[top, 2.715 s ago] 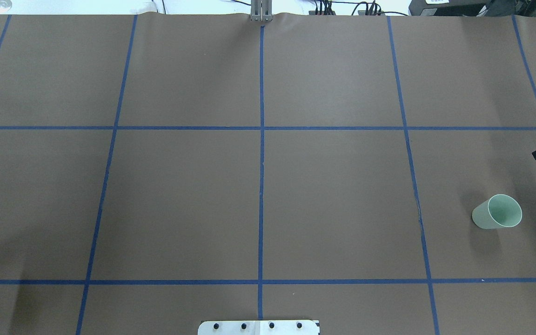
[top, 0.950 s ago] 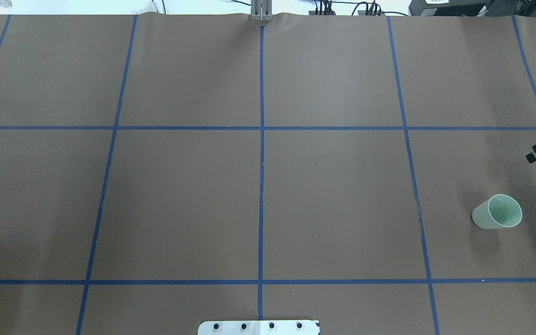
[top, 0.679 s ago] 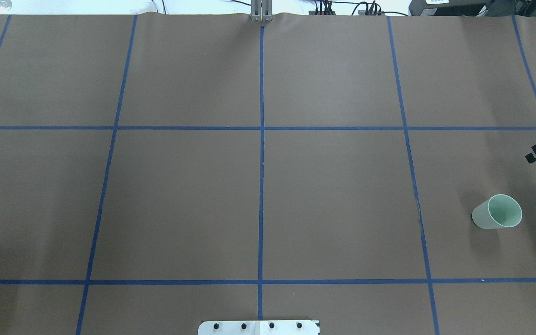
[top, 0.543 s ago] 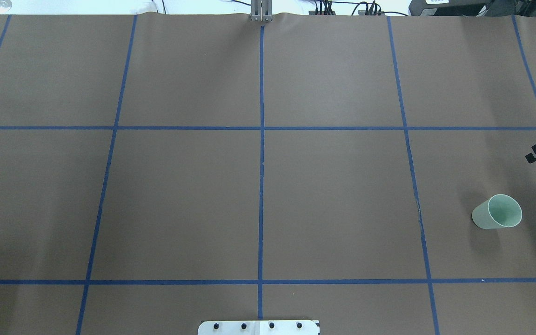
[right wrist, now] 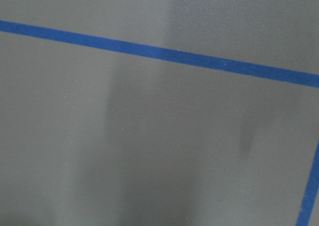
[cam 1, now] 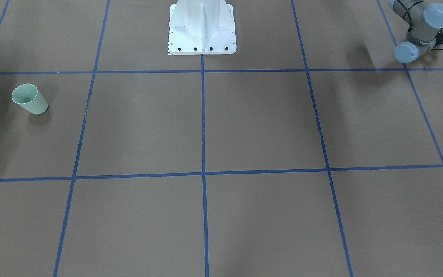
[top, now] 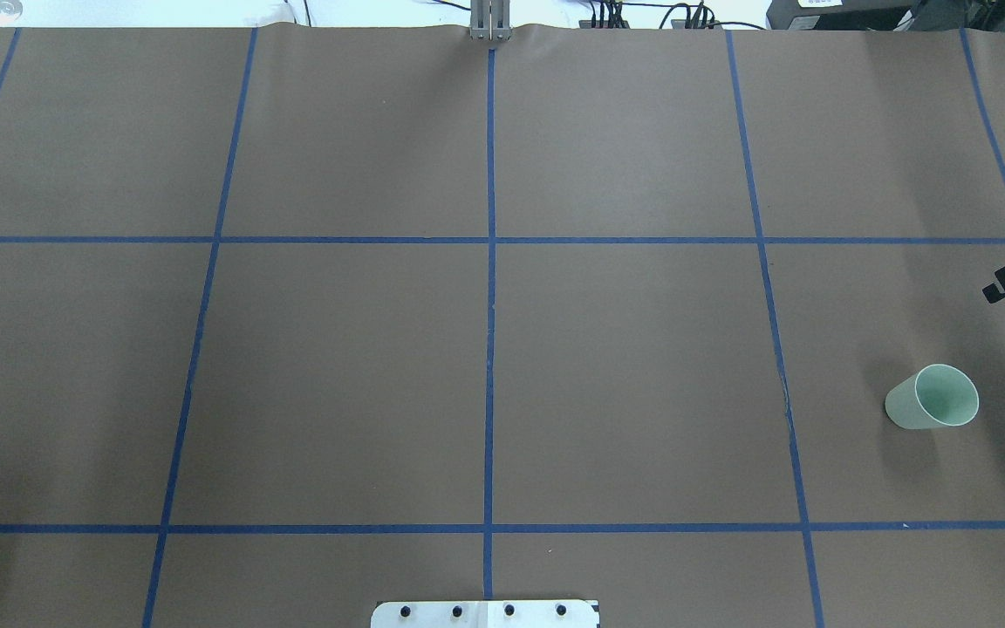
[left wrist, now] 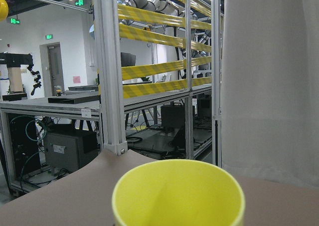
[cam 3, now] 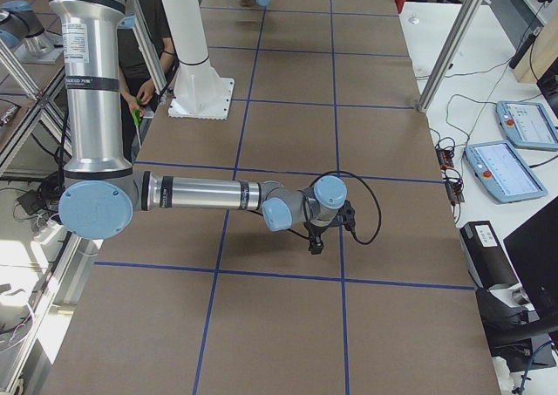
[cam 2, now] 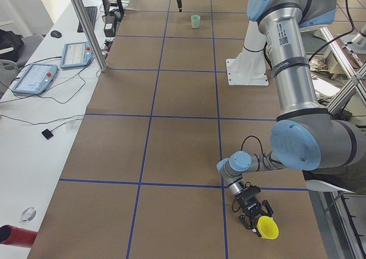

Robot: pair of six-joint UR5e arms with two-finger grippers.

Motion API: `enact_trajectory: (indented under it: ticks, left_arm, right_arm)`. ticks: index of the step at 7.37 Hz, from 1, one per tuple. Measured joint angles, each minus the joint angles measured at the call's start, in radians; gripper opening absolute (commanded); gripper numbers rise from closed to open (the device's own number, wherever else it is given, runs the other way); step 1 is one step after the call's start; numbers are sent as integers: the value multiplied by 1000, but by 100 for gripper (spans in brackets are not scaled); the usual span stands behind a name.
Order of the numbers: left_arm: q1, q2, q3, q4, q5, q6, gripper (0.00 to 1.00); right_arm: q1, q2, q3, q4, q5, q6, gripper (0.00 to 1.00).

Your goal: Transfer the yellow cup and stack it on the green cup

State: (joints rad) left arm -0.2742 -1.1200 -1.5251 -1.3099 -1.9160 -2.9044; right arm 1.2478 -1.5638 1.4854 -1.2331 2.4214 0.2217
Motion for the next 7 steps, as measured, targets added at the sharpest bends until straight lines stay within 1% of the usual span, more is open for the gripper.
enact_trajectory:
  ticks: [2,4,5,6,7]
  left_arm:
    - [2,45,6,-11,91,82,36]
    - [-20,54,24,-65,213,168,36]
    - [-66,47,27,-85,280,232,37]
    - [-137,24,26,-96,355,314,40]
    - [-224,-16,24,-103,443,401,41]
  right_arm:
    - [0,4,3,-1,10,5,100]
    - [0,20,2,-2,15,14,100]
    - [0,29,1,-4,21,16,100]
    - [0,38,-3,-6,26,19,100]
    - [0,45,-7,-6,30,26,100]
